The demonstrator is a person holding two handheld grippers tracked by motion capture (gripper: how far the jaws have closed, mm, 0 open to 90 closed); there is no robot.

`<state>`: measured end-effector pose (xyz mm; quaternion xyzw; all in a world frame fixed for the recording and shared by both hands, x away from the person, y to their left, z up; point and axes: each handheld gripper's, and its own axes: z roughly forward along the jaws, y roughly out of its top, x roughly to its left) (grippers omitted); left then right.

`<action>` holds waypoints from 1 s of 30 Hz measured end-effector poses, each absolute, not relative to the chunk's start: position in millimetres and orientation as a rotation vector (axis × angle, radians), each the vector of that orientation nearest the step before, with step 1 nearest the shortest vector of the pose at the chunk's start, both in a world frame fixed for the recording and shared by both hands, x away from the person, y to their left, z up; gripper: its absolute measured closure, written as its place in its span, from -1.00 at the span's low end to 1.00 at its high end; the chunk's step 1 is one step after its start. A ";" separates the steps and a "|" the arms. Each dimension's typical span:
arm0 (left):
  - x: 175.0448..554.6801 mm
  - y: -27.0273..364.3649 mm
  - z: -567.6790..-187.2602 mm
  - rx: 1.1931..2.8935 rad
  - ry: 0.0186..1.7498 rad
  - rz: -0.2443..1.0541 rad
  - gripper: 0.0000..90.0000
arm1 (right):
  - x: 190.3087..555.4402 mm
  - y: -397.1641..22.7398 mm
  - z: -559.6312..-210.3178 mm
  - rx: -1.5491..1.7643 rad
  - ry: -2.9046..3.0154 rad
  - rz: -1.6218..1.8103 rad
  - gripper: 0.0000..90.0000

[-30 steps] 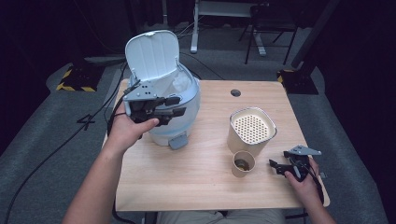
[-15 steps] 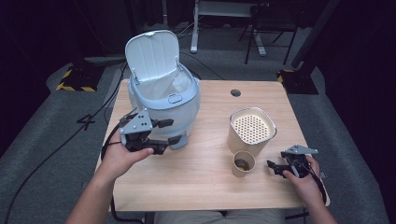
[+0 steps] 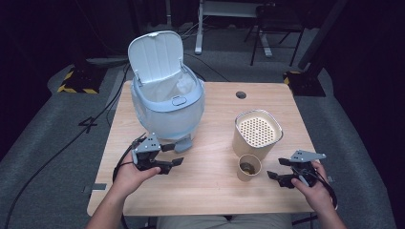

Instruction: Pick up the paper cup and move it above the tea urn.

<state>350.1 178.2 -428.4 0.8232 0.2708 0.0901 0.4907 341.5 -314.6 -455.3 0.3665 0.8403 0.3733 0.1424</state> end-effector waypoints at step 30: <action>344.4 175.4 -479.7 2.198 0.812 0.273 -0.29 | 340.3 -244.5 -470.1 0.886 2.508 1.141 -0.47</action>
